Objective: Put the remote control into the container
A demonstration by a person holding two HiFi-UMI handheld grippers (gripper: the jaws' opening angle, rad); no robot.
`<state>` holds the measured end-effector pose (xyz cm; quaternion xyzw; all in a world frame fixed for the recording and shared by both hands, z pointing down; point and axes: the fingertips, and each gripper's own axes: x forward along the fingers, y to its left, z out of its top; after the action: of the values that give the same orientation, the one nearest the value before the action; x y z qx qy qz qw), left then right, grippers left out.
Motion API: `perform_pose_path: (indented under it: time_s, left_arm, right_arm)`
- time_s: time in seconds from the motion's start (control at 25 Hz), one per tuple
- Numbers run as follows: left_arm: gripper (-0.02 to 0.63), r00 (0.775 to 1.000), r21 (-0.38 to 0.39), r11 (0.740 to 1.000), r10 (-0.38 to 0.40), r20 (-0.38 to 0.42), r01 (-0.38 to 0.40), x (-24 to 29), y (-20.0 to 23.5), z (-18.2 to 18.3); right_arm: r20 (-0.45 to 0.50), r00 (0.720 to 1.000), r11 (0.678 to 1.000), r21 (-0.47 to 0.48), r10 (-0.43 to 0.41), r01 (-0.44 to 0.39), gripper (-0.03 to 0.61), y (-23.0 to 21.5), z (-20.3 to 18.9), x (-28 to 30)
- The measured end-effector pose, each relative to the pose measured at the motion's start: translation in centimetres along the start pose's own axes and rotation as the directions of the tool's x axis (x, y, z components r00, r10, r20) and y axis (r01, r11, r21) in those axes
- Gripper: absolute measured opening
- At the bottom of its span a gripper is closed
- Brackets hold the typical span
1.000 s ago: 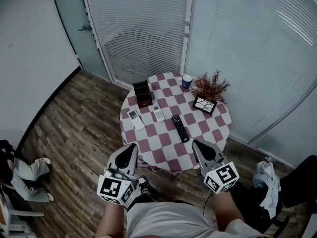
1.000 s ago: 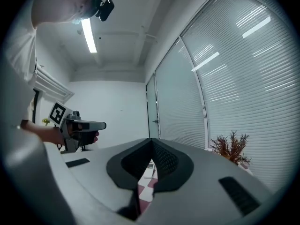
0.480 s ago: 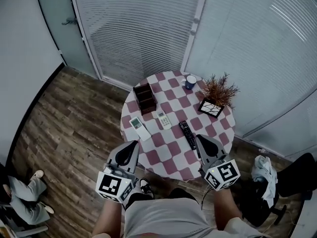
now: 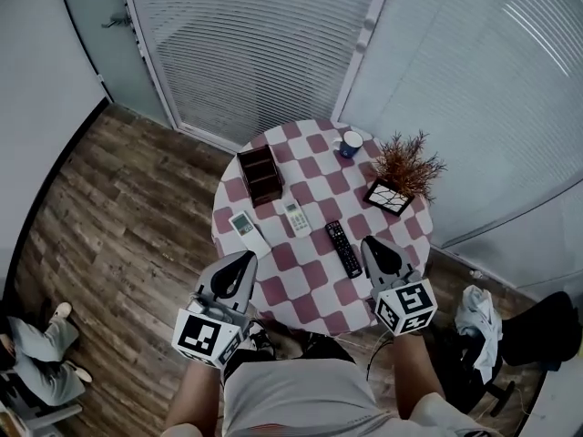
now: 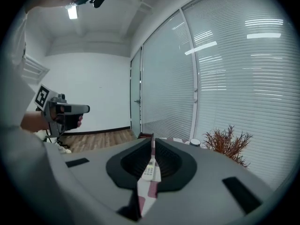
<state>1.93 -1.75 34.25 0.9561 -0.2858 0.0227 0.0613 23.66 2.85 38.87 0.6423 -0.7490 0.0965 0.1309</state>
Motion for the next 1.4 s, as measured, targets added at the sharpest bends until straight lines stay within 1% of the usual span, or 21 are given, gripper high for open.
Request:
perform_pose_path:
  time_s: [0.08, 0.12, 0.16, 0.24, 0.36, 0.44, 0.6, 0.8, 1.0, 1.24, 1.32, 1.4]
  left_arm:
    - [0.009, 1.000, 0.001, 1.000, 0.028, -0.011, -0.028, 0.5, -0.5, -0.1]
    - [0.009, 0.999, 0.002, 0.999, 0.045, -0.017, -0.045, 0.7, -0.6, -0.1]
    - [0.009, 0.998, 0.002, 0.998, 0.061, -0.024, -0.061, 1.0, -0.8, -0.3]
    - [0.009, 0.996, 0.003, 0.996, 0.084, -0.037, -0.084, 1.5, -1.0, -0.8]
    - [0.009, 0.993, -0.002, 0.995, 0.102, -0.062, -0.102, 2.2, -1.4, -1.8]
    - [0.009, 0.991, -0.012, 0.994, 0.110, -0.076, -0.111, 2.5, -1.3, -2.6]
    - [0.009, 0.987, -0.027, 0.991, 0.126, -0.101, -0.130, 2.7, -0.8, -3.8]
    - [0.009, 0.982, -0.039, 0.988, 0.146, -0.121, -0.151, 2.5, 0.4, -4.6]
    - [0.009, 0.978, -0.060, 0.984, 0.156, -0.142, -0.166, 2.3, 1.3, -5.8]
    - [0.009, 0.975, -0.068, 0.983, 0.158, -0.154, -0.170, 2.1, 1.9, -6.5]
    - [0.009, 0.975, -0.070, 0.983, 0.160, -0.157, -0.172, 2.0, 1.9, -6.6]
    - [0.009, 0.974, -0.070, 0.983, 0.160, -0.159, -0.172, 2.0, 1.8, -6.6]
  right_arm:
    - [-0.042, 0.999, 1.000, -0.004, 0.004, -0.004, 0.020, -1.3, -1.1, 0.8]
    - [-0.075, 0.997, 1.000, 0.001, 0.017, -0.017, 0.038, -1.7, -1.9, 1.4]
    - [-0.118, 0.992, 0.999, 0.012, 0.035, -0.034, 0.071, -2.2, -2.9, 2.1]
    - [-0.222, 0.973, 0.997, 0.045, 0.070, -0.061, 0.128, -2.9, -5.3, 3.8]
    - [-0.363, 0.927, 0.995, 0.070, 0.093, -0.072, 0.175, -3.7, -8.9, 6.3]
    - [-0.444, 0.890, 0.994, 0.075, 0.103, -0.078, 0.195, -4.1, -11.2, 7.9]
    - [-0.570, 0.814, 0.993, 0.080, 0.114, -0.083, 0.225, -4.6, -15.4, 10.9]
    - [-0.671, 0.734, 0.995, 0.081, 0.104, -0.067, 0.268, -5.1, -18.8, 14.0]
    - [-0.745, 0.661, 0.995, 0.079, 0.096, -0.055, 0.276, -5.3, -22.1, 16.6]
    - [-0.822, 0.568, 0.999, 0.046, 0.052, -0.025, 0.278, -6.1, -25.6, 18.1]
    - [-0.839, 0.541, 0.999, 0.049, 0.052, -0.021, 0.276, -6.0, -26.6, 18.2]
    - [-0.847, 0.528, 0.998, 0.060, 0.060, -0.017, 0.276, -6.0, -27.1, 18.3]
